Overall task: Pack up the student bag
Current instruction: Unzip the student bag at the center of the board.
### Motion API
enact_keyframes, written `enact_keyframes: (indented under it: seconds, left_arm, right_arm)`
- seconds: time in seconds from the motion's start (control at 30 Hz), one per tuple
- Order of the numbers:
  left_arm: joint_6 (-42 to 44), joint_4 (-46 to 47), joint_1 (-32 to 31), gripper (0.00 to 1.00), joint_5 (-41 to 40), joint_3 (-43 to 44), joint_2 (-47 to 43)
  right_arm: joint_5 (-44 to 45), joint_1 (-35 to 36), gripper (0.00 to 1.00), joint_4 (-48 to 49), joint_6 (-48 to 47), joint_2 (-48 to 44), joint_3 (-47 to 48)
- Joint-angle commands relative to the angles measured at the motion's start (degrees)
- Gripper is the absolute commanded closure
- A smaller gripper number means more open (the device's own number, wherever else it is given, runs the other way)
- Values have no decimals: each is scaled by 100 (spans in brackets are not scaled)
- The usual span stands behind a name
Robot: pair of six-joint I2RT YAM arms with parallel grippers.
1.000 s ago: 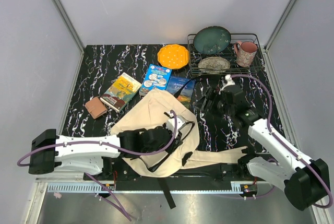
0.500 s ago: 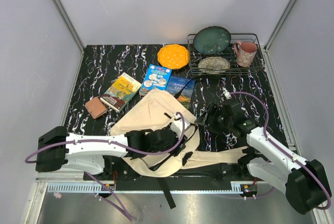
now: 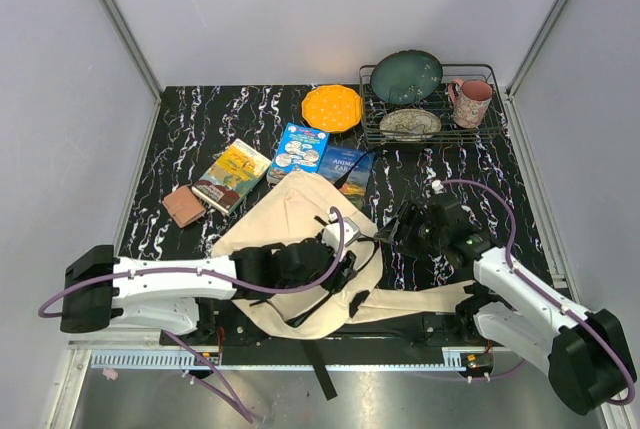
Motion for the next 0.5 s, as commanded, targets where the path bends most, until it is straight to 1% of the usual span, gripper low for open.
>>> enact_keyframes:
  seconds: [0.0,0.03,0.1,0.17,0.27,0.33,0.47]
  left_arm:
    - [40,334,81,54,15,97,-128]
    - [66,317,99,60,50,89,-119]
    - [75,325,125,62,164,106,-31]
    - [84,360,151,58,270,124,39]
    - [75,448,143,55,419,97,74]
    - [75,510,152,52,499,88,83]
    - [75,484,178,53,516,106,153]
  right_arm:
    - [-158,6,23,159,68,-140,-36]
    - [-167,6,23,151,60,-166,-36]
    - [-167,6,23,168,77,-175,-36]
    - [-176,6,23,168,77,-192,-18]
    - [-176,15,23,159,69,-210,-18]
    - [-185,6,23,159,69,-201,-27]
    - [-185,6,23,177,86,-210,-53]
